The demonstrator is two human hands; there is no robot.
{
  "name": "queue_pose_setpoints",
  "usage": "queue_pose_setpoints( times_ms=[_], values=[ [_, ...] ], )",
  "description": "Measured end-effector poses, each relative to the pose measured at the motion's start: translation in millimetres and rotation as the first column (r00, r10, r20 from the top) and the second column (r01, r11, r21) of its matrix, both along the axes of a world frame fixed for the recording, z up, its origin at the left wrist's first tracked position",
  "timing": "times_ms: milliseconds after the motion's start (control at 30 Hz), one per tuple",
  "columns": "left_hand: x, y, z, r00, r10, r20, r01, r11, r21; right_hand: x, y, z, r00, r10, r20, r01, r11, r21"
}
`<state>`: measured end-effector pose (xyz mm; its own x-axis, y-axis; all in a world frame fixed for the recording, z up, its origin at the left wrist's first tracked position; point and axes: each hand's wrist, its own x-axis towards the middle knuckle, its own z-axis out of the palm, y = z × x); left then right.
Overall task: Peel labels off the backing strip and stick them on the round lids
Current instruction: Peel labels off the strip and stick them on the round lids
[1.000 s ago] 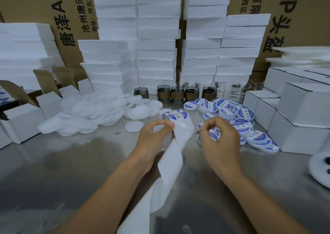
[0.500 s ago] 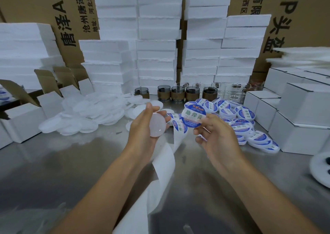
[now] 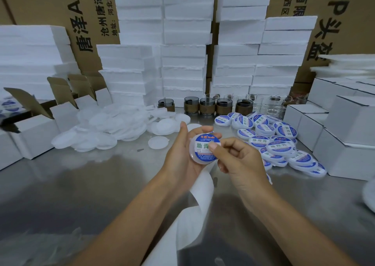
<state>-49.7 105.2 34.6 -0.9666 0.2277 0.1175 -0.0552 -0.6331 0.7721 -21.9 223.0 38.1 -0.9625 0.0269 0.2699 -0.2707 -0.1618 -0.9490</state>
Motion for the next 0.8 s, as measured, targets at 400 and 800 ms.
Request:
queue_pose_setpoints(
  times_ms=[400,800],
  values=[
    [-1.6,1.8,-3.7,0.999,0.029,0.021,-0.027,0.997,-0.076,0.2,0.2,0.0,0.996,-0.046,0.079,0.043,0.998,0.047],
    [1.5,1.3,-1.9,1.0,0.018,0.015,-0.016,0.992,-0.122,-1.1,1.4,-0.4,0.992,-0.067,0.104,0.058,0.995,0.085]
  ],
)
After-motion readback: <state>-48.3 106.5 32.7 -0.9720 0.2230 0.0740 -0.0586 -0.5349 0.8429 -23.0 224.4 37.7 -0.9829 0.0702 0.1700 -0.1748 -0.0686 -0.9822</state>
